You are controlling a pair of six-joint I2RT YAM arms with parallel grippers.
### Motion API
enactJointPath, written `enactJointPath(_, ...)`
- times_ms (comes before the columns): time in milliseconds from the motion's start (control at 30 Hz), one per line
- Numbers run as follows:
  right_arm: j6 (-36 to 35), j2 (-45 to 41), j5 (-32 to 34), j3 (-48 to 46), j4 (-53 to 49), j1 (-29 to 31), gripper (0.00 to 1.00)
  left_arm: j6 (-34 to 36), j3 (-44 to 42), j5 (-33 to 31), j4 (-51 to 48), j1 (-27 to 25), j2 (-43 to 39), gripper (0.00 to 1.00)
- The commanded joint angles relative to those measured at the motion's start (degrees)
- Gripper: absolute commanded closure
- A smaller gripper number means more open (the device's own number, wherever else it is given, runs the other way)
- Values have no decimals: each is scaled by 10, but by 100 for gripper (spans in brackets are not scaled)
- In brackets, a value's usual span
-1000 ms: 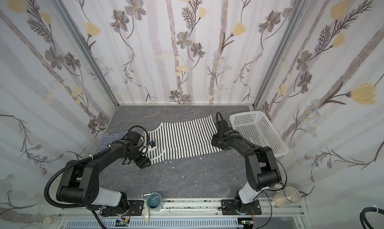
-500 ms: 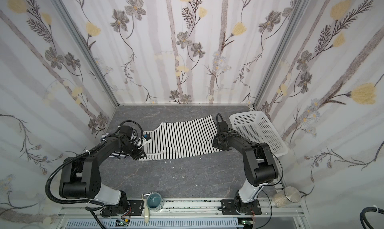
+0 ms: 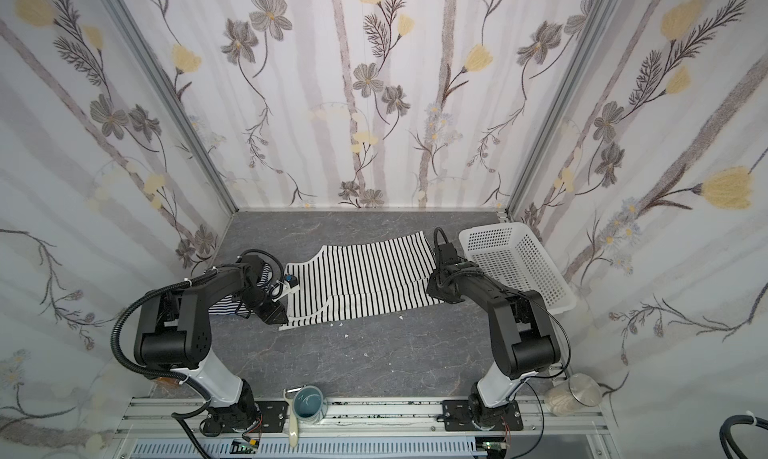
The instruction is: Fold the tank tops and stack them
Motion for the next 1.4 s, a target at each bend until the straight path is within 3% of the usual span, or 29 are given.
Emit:
enactJointPath(0,-1,-17,21,-2,-6,1,64,5,6,-23,-8,3,5,70)
enactJointPath(133,1,-35,11,1,-4,1,64,-23,24,-44,-5,4,-5,69)
enactJointPath(267,10,-32,-2,4,11,0,63,-56,56,-12,-5,-5,-46,64)
enactJointPath(467,28,-7,-40,13,48,1,64,-102,73,16,6,-88,-65,62)
enactJointPath(733,36,-1,16,1,37,-5,63,-137,86,54,42,-195,0,63)
enactJointPath(967,41,-4,-62,-38,95,-23,63,-153,98,59,74,-223,64,64)
enactJointPath(1100,40,6,-101,-47,112,-23,63,-158,100,42,83,-226,83,65)
enactJointPath(1367,35,-19,-98,-103,106,-22,63,-143,59,-52,97,-227,74,65)
